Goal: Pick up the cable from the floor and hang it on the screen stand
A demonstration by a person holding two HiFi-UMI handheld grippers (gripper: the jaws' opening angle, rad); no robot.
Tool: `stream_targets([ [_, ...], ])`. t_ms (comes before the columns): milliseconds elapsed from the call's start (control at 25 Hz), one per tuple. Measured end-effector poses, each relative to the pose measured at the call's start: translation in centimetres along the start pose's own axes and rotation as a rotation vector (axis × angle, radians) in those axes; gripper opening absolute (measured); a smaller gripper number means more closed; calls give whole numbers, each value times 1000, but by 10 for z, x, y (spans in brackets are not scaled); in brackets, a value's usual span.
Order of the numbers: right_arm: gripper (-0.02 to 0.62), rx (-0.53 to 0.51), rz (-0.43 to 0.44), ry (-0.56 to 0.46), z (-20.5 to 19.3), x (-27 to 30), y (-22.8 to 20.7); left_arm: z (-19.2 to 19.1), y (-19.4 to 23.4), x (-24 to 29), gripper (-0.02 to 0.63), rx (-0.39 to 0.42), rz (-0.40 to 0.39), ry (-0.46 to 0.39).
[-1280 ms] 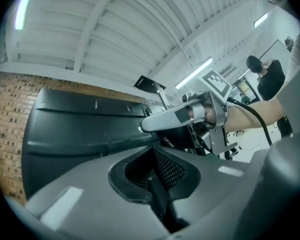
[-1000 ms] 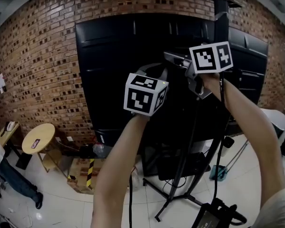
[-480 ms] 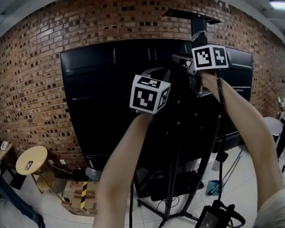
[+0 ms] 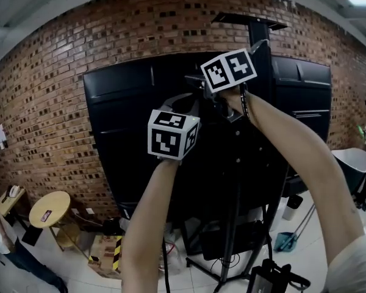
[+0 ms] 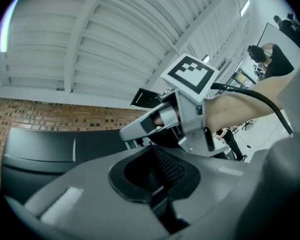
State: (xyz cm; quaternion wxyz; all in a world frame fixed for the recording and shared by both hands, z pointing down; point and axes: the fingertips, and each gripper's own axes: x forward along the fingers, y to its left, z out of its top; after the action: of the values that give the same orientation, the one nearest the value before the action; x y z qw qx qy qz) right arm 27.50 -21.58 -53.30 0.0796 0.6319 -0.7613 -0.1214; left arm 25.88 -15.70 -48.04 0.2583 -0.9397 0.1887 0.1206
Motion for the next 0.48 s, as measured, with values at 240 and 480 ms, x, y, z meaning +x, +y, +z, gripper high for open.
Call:
stream_targets([
  [240, 127, -382, -200, 90, -5, -5, -41, -1, -25, 3, 20, 69, -45, 17],
  [480, 130, -256, -245, 34, 0, -34, -80, -6, -38, 28, 20, 43, -88, 14],
])
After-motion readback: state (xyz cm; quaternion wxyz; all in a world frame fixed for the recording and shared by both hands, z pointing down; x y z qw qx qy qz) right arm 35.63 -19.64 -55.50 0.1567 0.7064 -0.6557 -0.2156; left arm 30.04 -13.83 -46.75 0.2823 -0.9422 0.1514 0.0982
